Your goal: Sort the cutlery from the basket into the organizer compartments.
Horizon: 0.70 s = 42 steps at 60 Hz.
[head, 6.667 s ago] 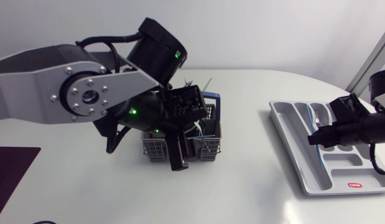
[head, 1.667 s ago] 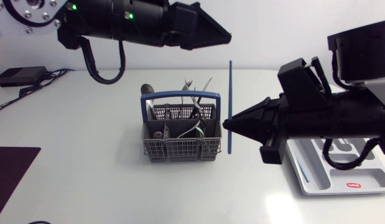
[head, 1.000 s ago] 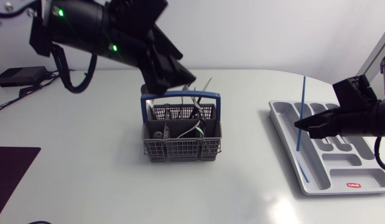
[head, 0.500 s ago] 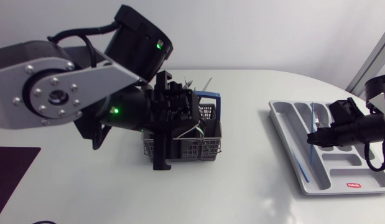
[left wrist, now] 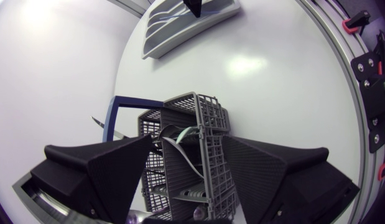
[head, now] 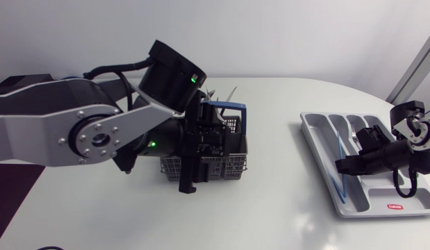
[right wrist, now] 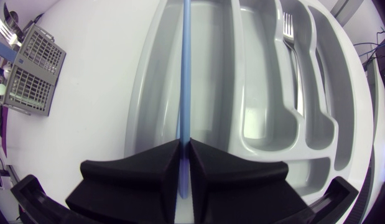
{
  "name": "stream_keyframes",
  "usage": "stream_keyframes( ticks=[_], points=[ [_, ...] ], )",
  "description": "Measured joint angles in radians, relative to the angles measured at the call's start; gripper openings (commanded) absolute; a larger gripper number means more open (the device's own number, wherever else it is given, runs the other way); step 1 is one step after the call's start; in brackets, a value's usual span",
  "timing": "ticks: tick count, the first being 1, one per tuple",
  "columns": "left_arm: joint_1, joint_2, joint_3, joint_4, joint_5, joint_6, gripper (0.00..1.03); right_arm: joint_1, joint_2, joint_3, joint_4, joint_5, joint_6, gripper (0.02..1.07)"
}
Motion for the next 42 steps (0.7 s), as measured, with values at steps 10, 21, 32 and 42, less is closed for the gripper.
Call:
stream_keyframes(
  ticks=[10, 21, 32, 42],
  points=[
    [0.010, 0.045, 0.002, 0.011, 0.001, 0.032, 0.57, 0.000, 0.013, -0.008, 0.018, 0.003, 0.000, 0.39],
    [0.042, 0.101, 0.010, 0.035, 0.000, 0.066, 0.51, 0.000, 0.019, -0.008, 0.027, 0.011, 0.000, 0.65],
    [0.053, 0.134, 0.035, 0.074, 0.001, 0.095, 0.51, 0.007, 0.016, -0.019, 0.033, 0.006, -0.001, 0.75],
    [0.060, 0.179, 0.060, 0.089, 0.001, 0.121, 0.45, 0.021, 0.002, -0.039, 0.037, 0.008, -0.001, 0.75]
  ],
)
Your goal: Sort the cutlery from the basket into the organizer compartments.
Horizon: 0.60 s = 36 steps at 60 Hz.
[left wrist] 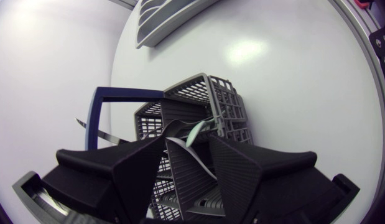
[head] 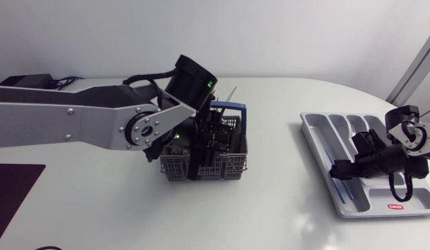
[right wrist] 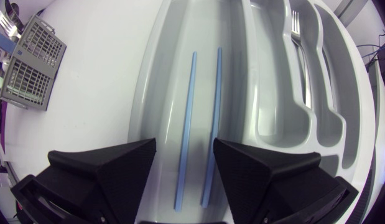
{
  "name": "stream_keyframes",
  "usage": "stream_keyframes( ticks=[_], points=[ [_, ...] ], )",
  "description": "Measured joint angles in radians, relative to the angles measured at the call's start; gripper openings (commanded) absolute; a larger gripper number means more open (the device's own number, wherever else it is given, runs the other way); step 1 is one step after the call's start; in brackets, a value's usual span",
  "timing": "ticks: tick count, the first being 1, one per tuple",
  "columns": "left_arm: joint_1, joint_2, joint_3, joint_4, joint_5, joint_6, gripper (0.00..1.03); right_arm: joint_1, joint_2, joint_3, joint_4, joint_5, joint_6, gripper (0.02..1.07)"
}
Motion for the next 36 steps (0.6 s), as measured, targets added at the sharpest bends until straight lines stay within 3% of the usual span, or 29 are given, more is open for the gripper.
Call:
stream_keyframes(
  ticks=[10, 27, 36],
  points=[
    [0.013, 0.031, 0.003, 0.028, 0.001, 0.027, 0.39, 0.007, -0.019, -0.004, 0.000, 0.008, 0.000, 0.82],
    [0.021, 0.066, 0.007, 0.060, 0.008, 0.044, 0.29, 0.049, -0.105, -0.023, -0.001, 0.017, 0.000, 1.02],
    [0.021, 0.071, 0.008, 0.063, 0.014, 0.051, 0.24, 0.142, -0.273, -0.074, -0.022, -0.021, -0.001, 1.02]
  ],
)
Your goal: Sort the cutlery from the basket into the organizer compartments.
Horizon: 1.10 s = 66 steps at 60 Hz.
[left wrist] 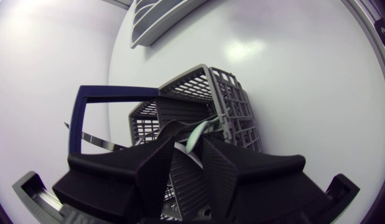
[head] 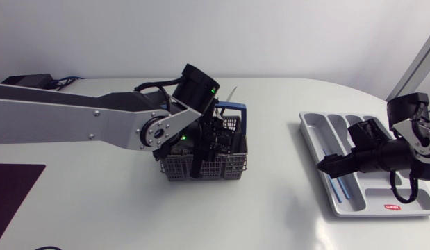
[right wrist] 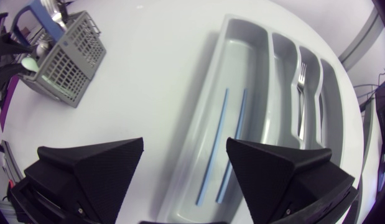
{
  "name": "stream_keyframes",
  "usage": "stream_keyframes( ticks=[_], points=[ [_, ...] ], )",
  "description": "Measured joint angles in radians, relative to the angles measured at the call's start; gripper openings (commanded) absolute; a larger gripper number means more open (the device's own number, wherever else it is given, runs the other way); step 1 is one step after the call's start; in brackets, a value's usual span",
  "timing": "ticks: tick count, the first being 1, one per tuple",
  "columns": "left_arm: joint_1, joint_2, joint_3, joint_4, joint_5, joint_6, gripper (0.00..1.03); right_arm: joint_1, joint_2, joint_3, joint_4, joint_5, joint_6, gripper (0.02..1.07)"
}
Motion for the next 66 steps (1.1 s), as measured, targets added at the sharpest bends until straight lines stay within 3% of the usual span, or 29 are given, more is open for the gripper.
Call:
stream_keyframes(
  ticks=[23, 42, 66],
  points=[
    [0.000, 0.000, 0.000, 0.001, 0.013, 0.028, 0.04, 0.144, -0.135, -0.031, -0.023, -0.040, -0.003, 1.02],
    [-0.002, 0.000, 0.000, 0.002, 0.013, 0.041, 0.04, 0.253, -0.179, -0.055, -0.024, -0.033, 0.002, 1.02],
    [-0.041, -0.058, 0.026, -0.084, 0.000, 0.041, 0.04, 0.565, -0.287, -0.092, 0.038, -0.005, 0.047, 1.02]
  ],
)
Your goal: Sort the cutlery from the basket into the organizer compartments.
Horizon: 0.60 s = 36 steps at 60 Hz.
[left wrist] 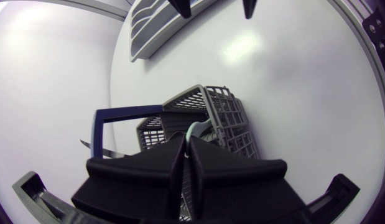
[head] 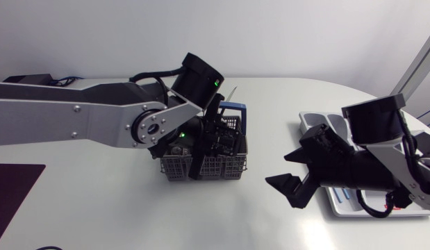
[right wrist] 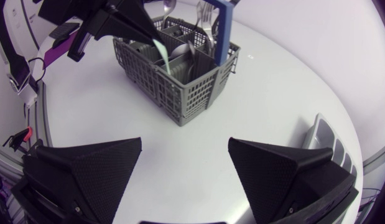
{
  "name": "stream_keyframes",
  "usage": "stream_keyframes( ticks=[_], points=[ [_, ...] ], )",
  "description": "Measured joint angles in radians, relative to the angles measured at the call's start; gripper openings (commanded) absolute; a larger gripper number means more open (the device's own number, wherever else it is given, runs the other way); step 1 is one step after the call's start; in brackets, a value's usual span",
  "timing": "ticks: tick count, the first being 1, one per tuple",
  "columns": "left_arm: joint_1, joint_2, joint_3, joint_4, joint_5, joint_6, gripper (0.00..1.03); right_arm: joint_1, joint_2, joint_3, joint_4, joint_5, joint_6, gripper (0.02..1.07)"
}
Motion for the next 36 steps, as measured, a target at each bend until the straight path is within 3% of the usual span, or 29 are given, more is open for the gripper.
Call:
stream_keyframes(
  ticks=[36],
  points=[
    [-0.043, -0.195, 0.044, -0.078, -0.048, -0.001, 0.04, 0.206, -0.038, -0.004, 0.126, 0.128, 0.022, 1.02]
  ],
)
